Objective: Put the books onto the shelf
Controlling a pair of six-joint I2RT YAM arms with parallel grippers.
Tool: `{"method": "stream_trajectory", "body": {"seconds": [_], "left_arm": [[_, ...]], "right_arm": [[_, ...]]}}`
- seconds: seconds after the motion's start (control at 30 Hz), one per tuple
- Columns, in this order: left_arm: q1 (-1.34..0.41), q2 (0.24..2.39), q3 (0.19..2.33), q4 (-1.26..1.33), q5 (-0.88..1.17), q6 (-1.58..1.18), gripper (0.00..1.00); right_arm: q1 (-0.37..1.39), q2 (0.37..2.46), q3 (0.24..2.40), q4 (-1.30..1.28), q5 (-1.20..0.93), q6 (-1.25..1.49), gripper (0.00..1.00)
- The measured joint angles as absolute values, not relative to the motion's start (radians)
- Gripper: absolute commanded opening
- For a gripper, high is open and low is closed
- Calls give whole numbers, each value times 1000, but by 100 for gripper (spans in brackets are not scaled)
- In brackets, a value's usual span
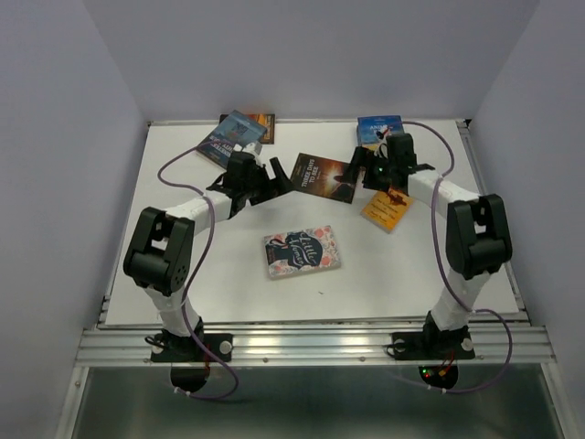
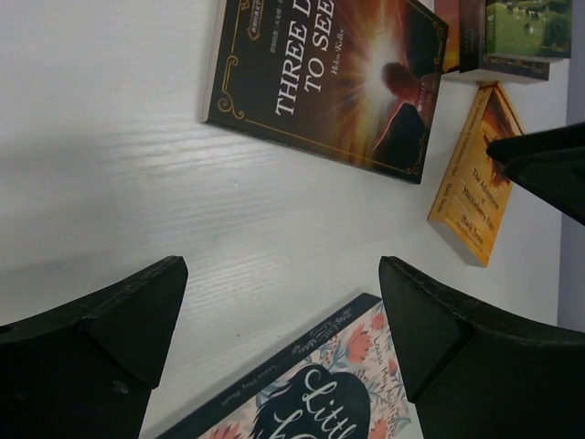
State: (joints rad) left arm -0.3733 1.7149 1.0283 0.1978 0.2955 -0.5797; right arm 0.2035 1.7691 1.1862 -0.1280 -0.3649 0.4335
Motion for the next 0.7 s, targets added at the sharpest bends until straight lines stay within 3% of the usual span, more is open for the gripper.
{"method": "stream_trajectory", "body": {"seconds": [0.47, 0.7], "left_arm": [[-393, 1938, 1218, 243, 319, -654, 99], [-407, 2020, 1279, 244, 322, -688, 99]], "right_arm": [[229, 2373, 2020, -296, -301, 193, 100], [241, 2511, 2187, -359, -321, 154, 100]]}}
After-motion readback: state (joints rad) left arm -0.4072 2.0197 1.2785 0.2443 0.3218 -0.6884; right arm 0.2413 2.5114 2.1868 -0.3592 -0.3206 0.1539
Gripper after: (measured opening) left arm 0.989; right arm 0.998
